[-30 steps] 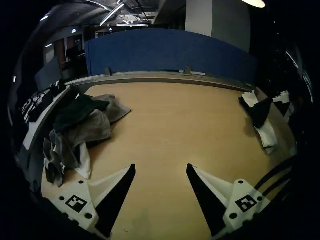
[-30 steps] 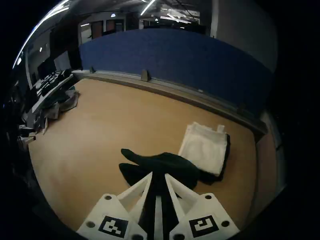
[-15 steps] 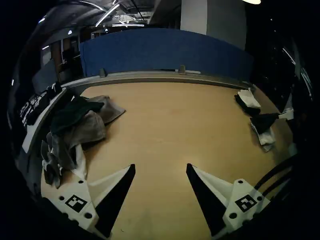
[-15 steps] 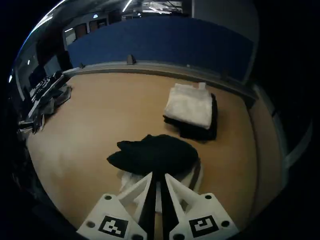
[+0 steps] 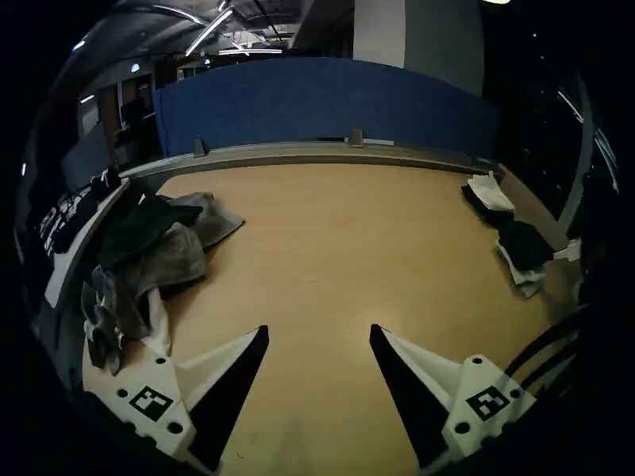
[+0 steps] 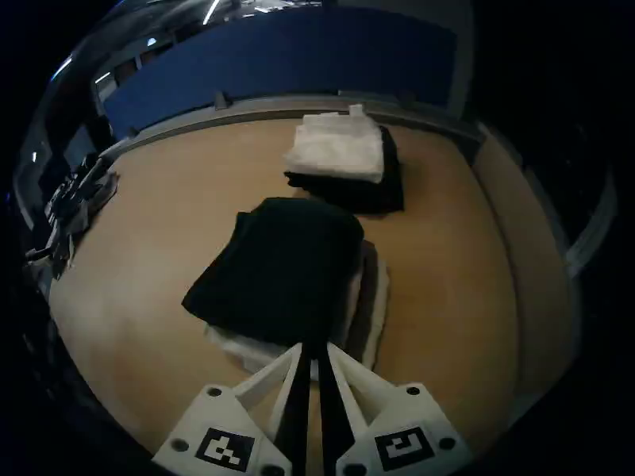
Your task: Fold towel
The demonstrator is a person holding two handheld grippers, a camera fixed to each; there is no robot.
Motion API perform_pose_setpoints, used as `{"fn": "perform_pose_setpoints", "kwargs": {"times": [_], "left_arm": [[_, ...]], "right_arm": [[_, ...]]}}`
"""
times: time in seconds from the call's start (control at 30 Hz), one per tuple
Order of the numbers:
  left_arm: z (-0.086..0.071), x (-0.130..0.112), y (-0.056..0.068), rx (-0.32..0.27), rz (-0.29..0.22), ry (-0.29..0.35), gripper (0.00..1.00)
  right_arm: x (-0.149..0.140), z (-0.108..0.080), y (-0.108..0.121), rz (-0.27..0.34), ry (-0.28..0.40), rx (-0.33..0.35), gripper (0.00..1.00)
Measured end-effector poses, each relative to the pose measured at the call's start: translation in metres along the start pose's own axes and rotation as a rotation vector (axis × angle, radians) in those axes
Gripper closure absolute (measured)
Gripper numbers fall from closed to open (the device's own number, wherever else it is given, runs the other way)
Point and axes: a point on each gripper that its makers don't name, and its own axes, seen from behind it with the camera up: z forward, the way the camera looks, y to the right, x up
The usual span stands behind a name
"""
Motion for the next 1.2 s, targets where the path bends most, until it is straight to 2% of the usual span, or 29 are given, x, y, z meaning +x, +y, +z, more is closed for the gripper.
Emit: {"fn": "perform_pose_setpoints", "kwargs": {"times": [0.27, 0.47, 0.77, 0.83, 1.03, 1.2], "left_arm": [[-0.002, -0.003, 0.001, 0.004, 0.009, -0.006, 0.06], [-0.001, -0.002, 0.003, 0.002, 0.010, -0.007, 0.06], [-0.001, -0.002, 0.003, 0.001, 0.014, -0.006, 0.06], [-0.001, -0.002, 0.002, 0.002, 0.015, -0.006, 0.06], [-0.001, -0.001, 0.000, 0.002, 0.015, -0.006, 0.06], [-0.001, 0.000, 0.001, 0.000, 0.014, -0.004, 0.06]], "right_arm": [[-0.026, 0.017, 0.019, 0.090, -0.037, -0.046, 0.94], [-0.042, 0.030, 0.023, 0.111, -0.063, -0.068, 0.94], [-0.037, 0.025, 0.022, 0.125, -0.039, -0.082, 0.91], [-0.035, 0.023, 0.021, 0.132, -0.025, -0.086, 0.86], [-0.031, 0.012, 0.024, 0.158, 0.028, -0.112, 0.53], [-0.025, -0.001, 0.030, 0.166, 0.073, -0.145, 0.36]]}}
